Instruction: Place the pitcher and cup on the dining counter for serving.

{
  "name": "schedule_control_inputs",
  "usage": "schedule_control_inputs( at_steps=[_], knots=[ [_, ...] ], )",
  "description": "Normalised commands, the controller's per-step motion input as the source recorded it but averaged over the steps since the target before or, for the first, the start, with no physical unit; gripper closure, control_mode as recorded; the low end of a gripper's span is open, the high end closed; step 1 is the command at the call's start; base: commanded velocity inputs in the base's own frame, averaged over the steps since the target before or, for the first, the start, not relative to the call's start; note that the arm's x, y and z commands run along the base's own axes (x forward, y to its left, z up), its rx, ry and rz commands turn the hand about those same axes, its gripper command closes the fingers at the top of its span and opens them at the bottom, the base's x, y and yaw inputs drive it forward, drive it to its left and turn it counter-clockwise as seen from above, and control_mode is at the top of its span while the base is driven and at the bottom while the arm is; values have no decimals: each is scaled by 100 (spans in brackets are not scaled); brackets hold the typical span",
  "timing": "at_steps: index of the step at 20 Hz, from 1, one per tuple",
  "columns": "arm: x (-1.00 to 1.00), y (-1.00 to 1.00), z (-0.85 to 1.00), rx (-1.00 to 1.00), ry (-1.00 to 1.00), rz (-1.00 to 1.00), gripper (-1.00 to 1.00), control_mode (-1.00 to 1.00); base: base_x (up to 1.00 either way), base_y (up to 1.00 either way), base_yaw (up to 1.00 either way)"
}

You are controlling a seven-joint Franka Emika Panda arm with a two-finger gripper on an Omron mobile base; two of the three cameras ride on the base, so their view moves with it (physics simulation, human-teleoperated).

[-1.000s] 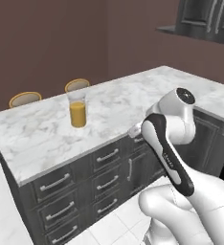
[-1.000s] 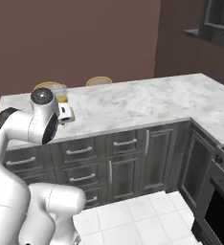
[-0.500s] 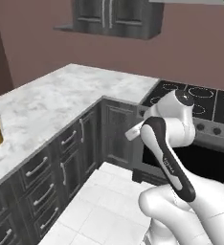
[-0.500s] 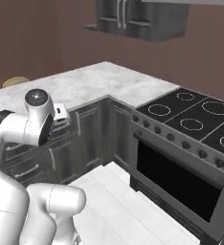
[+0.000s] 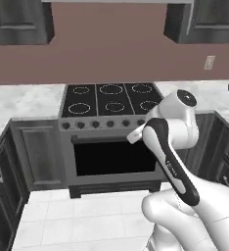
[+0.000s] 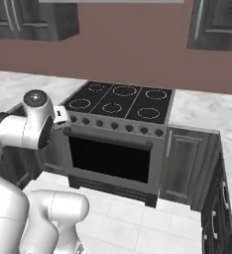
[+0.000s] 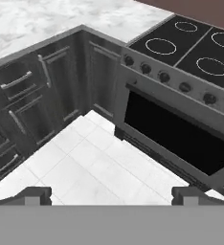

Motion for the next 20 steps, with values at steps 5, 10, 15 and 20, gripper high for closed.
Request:
schedule_control_inputs(
  at_steps=[5,10,15,20],
  knots=[
    [0,0,0,0,0,0,-100,100,-3,0,-90],
    [0,0,0,0,0,0,-100,100,0,-3,-91],
    [0,0,0,0,0,0,-100,100,0,-5,-91],
    [0,0,0,0,0,0,-100,100,0,0,-96]
  ],
)
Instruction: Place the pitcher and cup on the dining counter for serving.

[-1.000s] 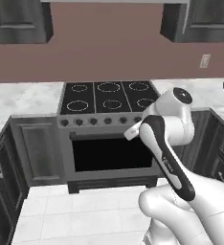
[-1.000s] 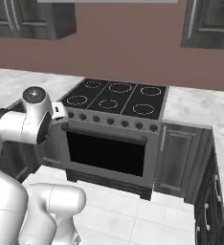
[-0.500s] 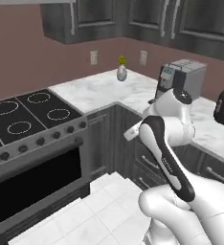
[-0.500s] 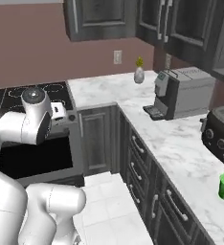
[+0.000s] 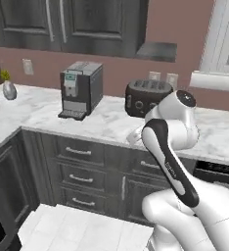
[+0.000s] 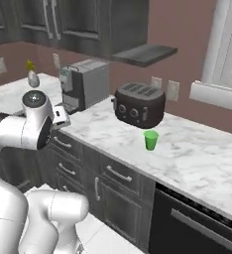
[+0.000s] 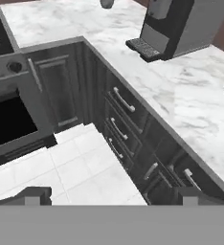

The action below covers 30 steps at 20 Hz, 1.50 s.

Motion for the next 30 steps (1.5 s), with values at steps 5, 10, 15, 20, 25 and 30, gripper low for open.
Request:
schedule_control_inputs(
  at_steps=[5,10,15,20,25,30],
  knots=[
    [0,0,0,0,0,0,-100,100,0,0,-95],
    [0,0,0,0,0,0,-100,100,14,0,-84],
    [0,0,0,0,0,0,-100,100,60,15,-52],
    [0,0,0,0,0,0,-100,100,58,17,-17],
    [0,0,0,0,0,0,-100,100,37,35,-2],
    [0,0,0,0,0,0,-100,100,2,52,6]
  ],
)
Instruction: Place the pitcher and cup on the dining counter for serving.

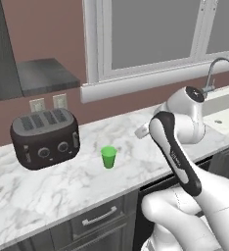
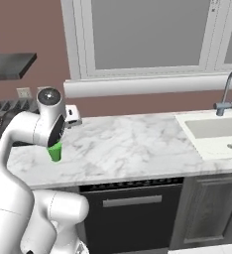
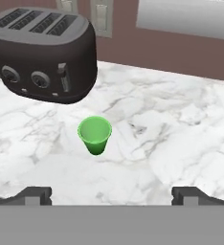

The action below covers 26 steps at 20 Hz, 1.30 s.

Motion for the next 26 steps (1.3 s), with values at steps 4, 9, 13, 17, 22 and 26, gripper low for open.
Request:
schedule_control_inputs(
  at_steps=[4,9,13,17,22,26],
  knots=[
    [0,0,0,0,0,0,-100,100,0,35,18],
    [0,0,0,0,0,0,-100,100,3,20,17],
    [4,5,0,-1,2,0,-100,-100,13,16,4],
    [25,34,0,-2,15,-4,-100,-100,0,0,0],
    [42,55,-1,-8,27,-11,-100,-100,0,0,0],
    [32,38,-3,-3,27,-8,-100,-100,0,0,0]
  ],
)
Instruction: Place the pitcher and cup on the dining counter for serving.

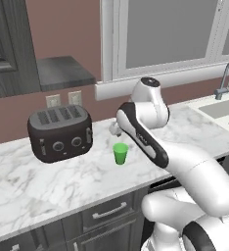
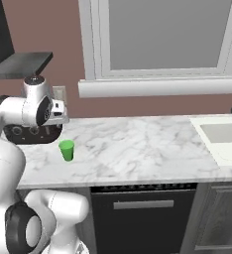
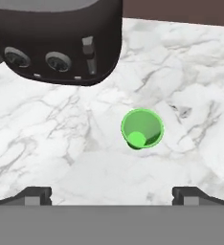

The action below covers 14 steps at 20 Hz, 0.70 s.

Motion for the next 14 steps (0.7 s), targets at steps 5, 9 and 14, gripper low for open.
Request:
schedule_control_inputs(
  at_steps=[5,9,14],
  knots=[
    [24,11,-22,0,19,-1,-100,-100,0,0,0],
    [32,0,-61,-4,2,0,-100,-100,0,0,0],
    [32,0,-70,-3,-1,-4,-100,-100,0,0,0]
  ],
)
